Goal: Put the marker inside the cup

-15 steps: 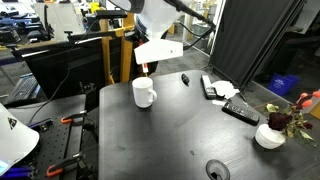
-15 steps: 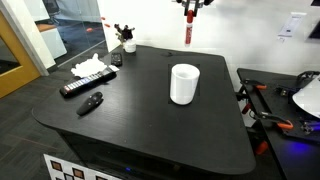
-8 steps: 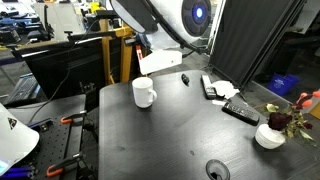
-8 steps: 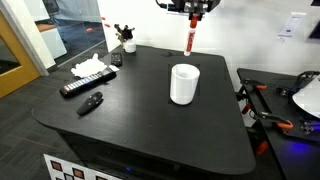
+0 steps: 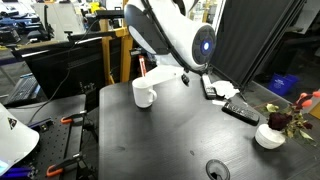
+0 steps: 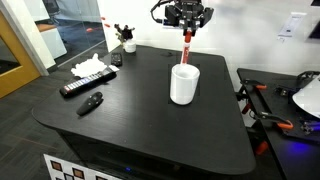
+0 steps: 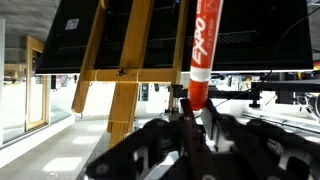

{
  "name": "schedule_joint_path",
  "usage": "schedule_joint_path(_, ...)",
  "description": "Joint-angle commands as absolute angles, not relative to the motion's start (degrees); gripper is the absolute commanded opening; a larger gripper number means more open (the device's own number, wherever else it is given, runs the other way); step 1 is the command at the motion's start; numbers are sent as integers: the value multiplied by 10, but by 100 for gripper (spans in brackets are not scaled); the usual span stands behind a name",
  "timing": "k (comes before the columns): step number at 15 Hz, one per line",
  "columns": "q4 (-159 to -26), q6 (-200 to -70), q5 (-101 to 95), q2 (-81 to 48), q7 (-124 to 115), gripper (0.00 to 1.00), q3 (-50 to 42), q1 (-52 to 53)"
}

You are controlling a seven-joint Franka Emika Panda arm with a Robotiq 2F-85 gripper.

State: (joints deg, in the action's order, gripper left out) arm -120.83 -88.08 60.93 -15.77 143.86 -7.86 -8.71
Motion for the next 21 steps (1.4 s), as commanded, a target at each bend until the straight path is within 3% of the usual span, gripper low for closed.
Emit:
schedule_joint_path(1,-1178,-853,621,-193,1456,4,-73,-99)
schedule_joint_path(7,-1167,-850,617,-232,1445,4,-70,-101)
schedule_joint_path(8,-1167,-852,616,-235,1444,41,-70,-101)
schedule_joint_path(10,-1167,-852,615,-239,1444,49,-69,-102)
schedule_joint_path(16,-1169,-859,612,-233,1428,95,-68,-97)
schedule_joint_path(17,-1176,-867,612,-221,1415,99,-69,-93)
schedule_joint_path(21,-1190,-883,602,-176,1373,100,-71,-83)
